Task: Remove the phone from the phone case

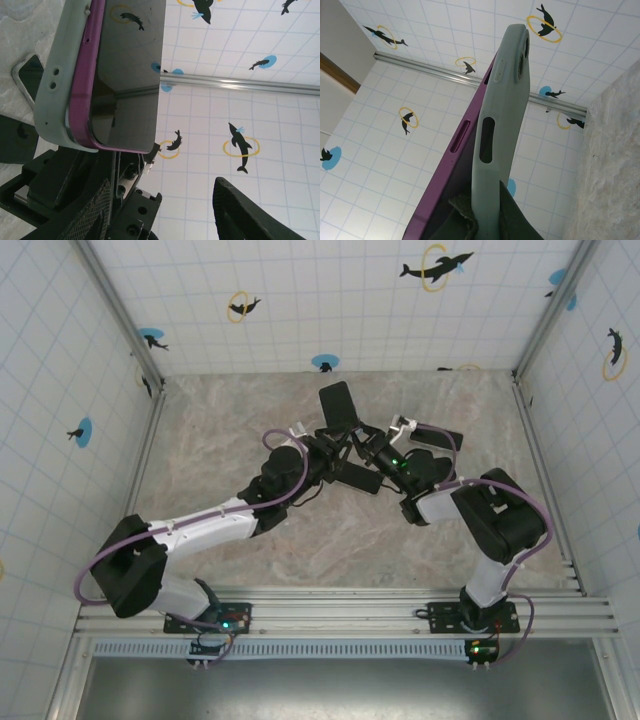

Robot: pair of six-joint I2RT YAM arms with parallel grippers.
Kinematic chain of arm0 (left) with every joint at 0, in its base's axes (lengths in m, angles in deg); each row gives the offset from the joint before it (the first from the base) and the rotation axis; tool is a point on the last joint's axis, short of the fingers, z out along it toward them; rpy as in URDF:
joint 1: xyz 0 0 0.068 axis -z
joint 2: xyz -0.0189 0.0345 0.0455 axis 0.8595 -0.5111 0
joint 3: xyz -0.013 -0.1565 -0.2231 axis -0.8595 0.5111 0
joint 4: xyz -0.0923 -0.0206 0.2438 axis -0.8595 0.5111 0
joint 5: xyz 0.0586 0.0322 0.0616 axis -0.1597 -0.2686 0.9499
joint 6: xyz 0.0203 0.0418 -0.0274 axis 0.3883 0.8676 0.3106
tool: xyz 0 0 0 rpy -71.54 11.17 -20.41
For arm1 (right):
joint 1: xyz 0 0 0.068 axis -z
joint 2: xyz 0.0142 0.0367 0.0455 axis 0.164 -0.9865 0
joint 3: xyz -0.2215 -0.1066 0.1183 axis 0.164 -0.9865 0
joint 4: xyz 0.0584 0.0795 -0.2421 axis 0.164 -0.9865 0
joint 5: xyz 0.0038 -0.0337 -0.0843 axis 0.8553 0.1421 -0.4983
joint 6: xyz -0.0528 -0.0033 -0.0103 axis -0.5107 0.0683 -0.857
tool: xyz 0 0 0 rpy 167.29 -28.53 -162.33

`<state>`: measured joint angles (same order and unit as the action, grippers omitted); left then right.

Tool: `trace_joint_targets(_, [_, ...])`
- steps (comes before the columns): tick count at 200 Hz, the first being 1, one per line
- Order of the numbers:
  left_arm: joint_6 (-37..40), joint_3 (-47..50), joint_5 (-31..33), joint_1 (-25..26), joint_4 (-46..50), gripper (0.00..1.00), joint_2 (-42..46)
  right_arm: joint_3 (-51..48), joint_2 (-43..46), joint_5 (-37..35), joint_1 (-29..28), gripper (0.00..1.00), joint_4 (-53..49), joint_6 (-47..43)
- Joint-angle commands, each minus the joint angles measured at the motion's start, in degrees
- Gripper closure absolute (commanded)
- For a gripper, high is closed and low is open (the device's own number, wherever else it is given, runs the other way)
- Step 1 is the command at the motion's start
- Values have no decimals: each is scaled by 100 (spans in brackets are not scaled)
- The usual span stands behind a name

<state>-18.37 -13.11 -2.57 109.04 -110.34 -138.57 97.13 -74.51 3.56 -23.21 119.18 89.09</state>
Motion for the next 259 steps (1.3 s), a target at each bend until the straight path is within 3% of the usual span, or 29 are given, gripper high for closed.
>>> trace_joint_targets(1, [29,69,186,-53,-149,45,57,193,121,-78,-49,98,721,-89])
trace_joint_targets(162, [-47,171,448,-310,-319,49,-74,249,122,-92,-278,99,870,-20])
trace_joint_targets(208, [-354,363,988,-320,-589,65,-110,76,156,-388,-447,98,1023,-98])
trace_joint_targets(259, [-534,-32,804,-320,-715,69,-426,29,75,-752,-676,99,1230,-286])
